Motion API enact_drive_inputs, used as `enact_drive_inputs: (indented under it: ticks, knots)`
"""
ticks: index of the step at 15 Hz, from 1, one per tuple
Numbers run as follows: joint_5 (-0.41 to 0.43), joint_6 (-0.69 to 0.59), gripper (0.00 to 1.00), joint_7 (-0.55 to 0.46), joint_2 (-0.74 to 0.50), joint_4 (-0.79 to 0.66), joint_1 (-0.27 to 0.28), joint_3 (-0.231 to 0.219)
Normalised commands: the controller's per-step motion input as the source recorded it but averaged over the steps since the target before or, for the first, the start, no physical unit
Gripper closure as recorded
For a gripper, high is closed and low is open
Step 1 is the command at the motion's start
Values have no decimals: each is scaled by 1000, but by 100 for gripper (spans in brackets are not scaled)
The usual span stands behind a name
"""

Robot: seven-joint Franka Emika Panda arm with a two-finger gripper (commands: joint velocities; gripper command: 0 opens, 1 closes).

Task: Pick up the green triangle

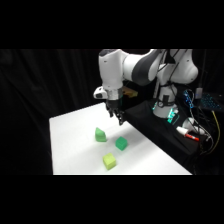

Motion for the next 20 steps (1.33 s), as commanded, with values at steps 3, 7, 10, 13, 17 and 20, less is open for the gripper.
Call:
enact_drive_inputs:
  ticks: [3,7,10,13,17,20]
  knots:
    - [84,91,0,73,75,64,-32,-22]
    - [130,171,0,87,170,165,-67,-53]
    - [139,103,0,79,215,236,-74,-60]
    - [24,7,0,-1,31,60,-13,-6]
    - [106,35,0,-24,115,259,-71,-52]
    - [135,48,0,-13,133,264,-89,-63]
